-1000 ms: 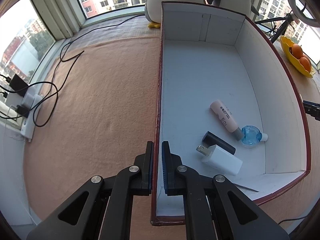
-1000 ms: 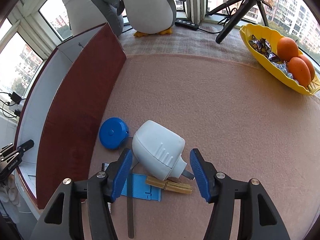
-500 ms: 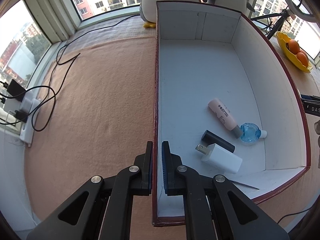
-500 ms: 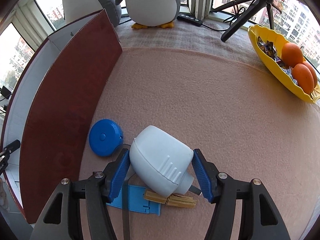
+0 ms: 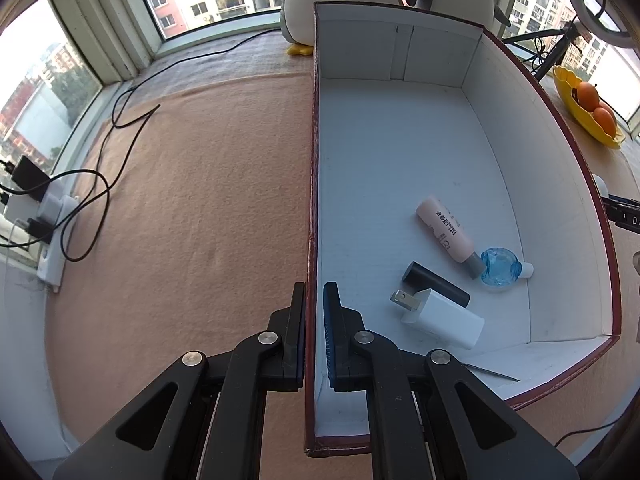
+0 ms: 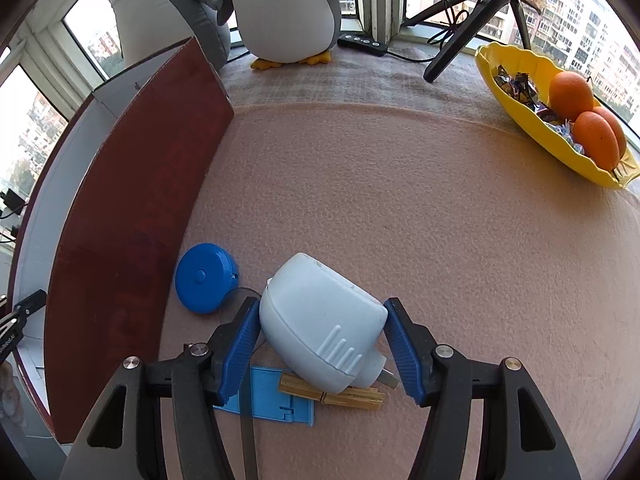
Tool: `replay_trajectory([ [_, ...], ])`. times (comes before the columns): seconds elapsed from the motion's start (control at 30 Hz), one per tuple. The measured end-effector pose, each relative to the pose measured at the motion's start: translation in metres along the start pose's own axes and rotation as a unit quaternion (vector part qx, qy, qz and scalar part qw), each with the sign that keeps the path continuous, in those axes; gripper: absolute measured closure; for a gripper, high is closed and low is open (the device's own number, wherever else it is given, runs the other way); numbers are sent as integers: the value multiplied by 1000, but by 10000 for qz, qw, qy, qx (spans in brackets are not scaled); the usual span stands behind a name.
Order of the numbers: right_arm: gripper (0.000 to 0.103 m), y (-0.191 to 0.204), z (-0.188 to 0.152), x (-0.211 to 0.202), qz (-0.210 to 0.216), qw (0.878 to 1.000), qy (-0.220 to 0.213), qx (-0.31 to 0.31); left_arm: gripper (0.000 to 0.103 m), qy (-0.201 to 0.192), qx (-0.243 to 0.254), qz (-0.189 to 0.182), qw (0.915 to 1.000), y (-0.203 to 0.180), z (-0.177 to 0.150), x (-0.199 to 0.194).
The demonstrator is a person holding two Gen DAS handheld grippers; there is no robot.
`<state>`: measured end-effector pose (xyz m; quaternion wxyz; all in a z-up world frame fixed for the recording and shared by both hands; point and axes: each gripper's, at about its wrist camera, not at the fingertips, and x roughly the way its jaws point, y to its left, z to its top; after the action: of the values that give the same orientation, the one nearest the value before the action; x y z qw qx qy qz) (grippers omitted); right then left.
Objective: Organize rigid objects
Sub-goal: 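Lift the white plug-in device into the box and open the right tool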
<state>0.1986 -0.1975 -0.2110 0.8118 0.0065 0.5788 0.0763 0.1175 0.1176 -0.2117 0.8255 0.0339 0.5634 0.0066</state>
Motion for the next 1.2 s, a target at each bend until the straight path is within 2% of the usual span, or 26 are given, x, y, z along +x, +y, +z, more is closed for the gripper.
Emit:
replay_trajectory([
  [0.2,45,-4,1,-17,29,9999,-167,10,97,-13,-59,1,10000,1,-1,0],
  [0.4,45,11,10,-47,143,9985,-502,-171,97,-39,-169,-4,9998,3,-3,0],
  [0.6,45,46,22,-78,358,9938,-834,-645,97,-89,-383,-9,9992,5,-6,-1],
  [0.77,45,82,26,-89,626,9879,-897,-1102,97,-132,-589,-17,9982,8,-7,-2],
  [1.0,45,131,24,-85,846,9782,-807,-1713,97,-172,-831,11,9964,11,-7,-1],
  [1.2,45,157,23,-78,817,9712,-782,-2098,97,-200,-946,36,9953,12,-8,-1],
])
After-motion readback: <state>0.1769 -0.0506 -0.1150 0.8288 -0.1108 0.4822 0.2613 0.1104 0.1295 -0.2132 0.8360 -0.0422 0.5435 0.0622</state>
